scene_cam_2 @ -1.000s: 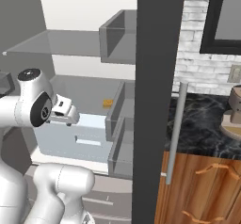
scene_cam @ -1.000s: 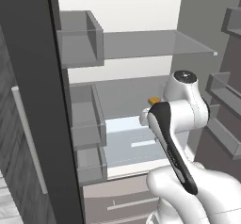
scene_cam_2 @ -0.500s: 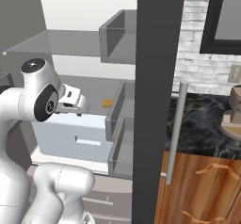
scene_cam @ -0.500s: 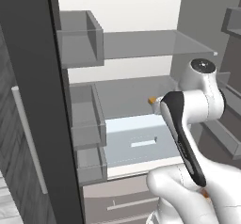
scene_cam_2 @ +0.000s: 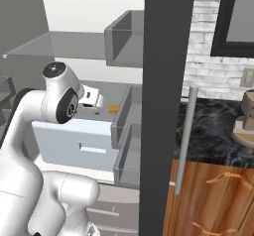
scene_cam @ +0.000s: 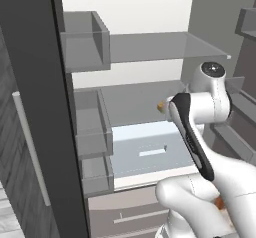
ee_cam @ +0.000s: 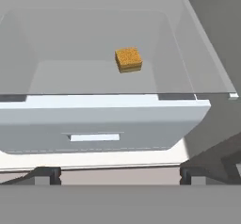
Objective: Take the donut and cake from the fridge and place them on the empty tray on the dining counter.
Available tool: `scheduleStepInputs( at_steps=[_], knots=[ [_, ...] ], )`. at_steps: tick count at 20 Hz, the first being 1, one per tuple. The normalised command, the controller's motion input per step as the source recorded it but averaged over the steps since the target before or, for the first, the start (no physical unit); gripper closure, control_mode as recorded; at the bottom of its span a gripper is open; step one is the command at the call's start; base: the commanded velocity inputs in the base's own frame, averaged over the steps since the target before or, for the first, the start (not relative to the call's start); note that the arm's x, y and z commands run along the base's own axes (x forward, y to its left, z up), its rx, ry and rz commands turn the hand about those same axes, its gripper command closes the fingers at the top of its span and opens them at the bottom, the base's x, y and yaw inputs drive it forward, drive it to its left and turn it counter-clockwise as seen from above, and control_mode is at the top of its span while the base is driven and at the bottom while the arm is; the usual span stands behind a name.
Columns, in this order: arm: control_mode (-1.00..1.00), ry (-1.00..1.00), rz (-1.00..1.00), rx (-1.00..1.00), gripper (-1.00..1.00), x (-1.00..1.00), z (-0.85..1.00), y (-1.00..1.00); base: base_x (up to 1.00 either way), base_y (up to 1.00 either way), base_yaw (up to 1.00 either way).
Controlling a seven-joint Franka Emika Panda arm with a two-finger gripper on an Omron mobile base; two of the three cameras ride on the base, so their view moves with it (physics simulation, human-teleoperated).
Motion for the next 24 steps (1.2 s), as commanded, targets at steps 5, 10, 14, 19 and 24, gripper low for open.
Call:
scheduleStepInputs(
  at_steps=[5,10,14,19,24],
  knots=[
    [-1.00,0.00,0.02,0.00,-1.00,0.65,-0.07,-0.24,0.00,0.00,0.00],
    [-1.00,0.00,0.07,0.00,-1.00,0.50,-0.32,-0.20,0.00,0.00,0.00],
    [-1.00,0.00,0.10,0.00,-1.00,0.43,-0.34,-0.03,0.00,0.00,0.00],
    [-1.00,0.01,0.08,0.00,-1.00,0.50,-0.28,0.00,0.00,0.00,0.00],
    [-1.00,0.01,0.04,0.00,-1.00,0.50,-0.19,0.00,0.00,0.00,0.00]
  ],
)
